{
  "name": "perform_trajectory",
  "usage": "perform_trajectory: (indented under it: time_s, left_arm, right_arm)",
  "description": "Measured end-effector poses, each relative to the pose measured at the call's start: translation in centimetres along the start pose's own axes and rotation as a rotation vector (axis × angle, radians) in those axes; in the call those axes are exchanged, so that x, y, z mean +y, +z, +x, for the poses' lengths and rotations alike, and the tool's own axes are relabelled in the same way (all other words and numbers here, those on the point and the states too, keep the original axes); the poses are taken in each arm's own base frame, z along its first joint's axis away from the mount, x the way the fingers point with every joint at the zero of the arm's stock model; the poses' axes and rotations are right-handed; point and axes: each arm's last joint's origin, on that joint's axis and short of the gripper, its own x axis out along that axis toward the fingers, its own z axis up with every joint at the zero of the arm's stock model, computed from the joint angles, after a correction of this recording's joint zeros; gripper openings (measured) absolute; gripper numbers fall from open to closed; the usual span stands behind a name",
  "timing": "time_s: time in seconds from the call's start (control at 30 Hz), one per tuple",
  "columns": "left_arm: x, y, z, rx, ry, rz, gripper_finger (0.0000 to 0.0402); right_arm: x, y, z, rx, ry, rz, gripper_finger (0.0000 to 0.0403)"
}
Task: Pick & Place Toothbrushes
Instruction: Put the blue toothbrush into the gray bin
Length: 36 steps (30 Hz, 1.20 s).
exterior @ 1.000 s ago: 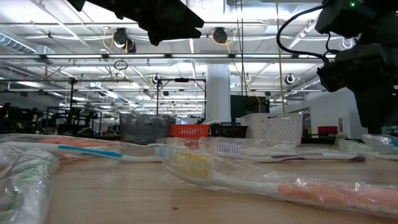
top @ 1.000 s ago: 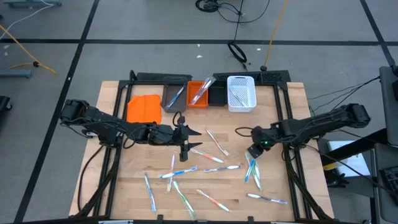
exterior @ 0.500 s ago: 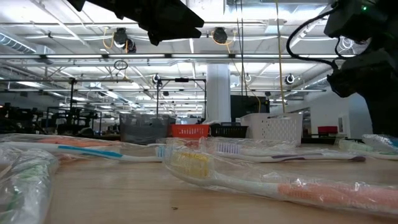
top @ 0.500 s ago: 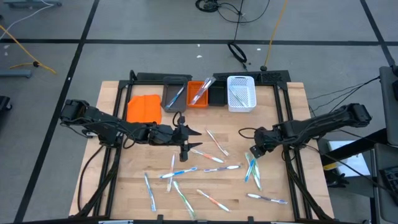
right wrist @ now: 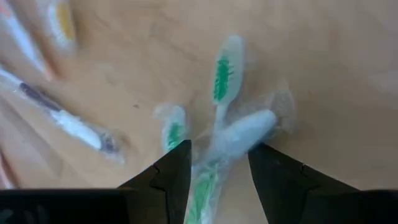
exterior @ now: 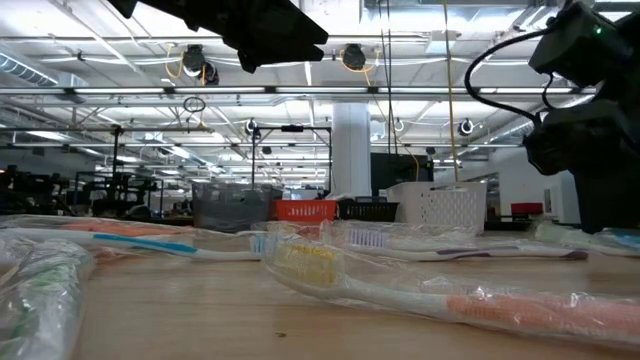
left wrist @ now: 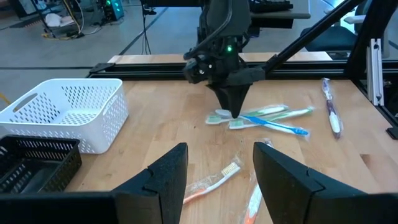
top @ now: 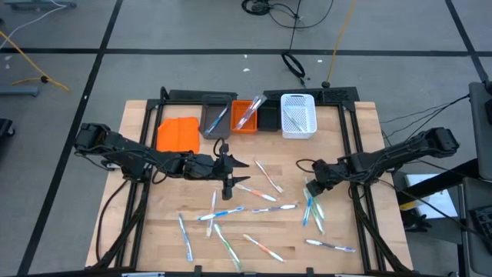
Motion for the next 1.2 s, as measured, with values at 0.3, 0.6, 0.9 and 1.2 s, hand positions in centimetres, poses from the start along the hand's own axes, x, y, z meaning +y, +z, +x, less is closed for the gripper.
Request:
perform_trajectory:
  time_s: [0.3, 0.6, 0.9, 1.2]
  left_arm:
    - [0.0, 0.0, 0.0, 0.000, 0.000, -0.002, 0.0182]
    - [0.0, 0.0, 0.0, 0.000, 0.000, -0.002, 0.0182]
    - [0.0, 0.0, 0.0, 0.000, 0.000, -0.002, 0.0182]
    - [0.0, 0.0, 0.0, 0.000, 0.000, -0.002, 0.0182]
  right_arm:
    - [-0.5, -0.1, 0.4, -0.003, 0.022, 0.005, 0.0061]
    - [-0.1, -0.1, -0.7, -0.031, 0.120, -0.019, 0.0014]
    - [0.2, -0.1, -1.6, -0.064, 0.211, -0.047, 0.0008]
    - [0.4, -0.1, -1.8, -0.081, 0.231, -0.077, 0.0018]
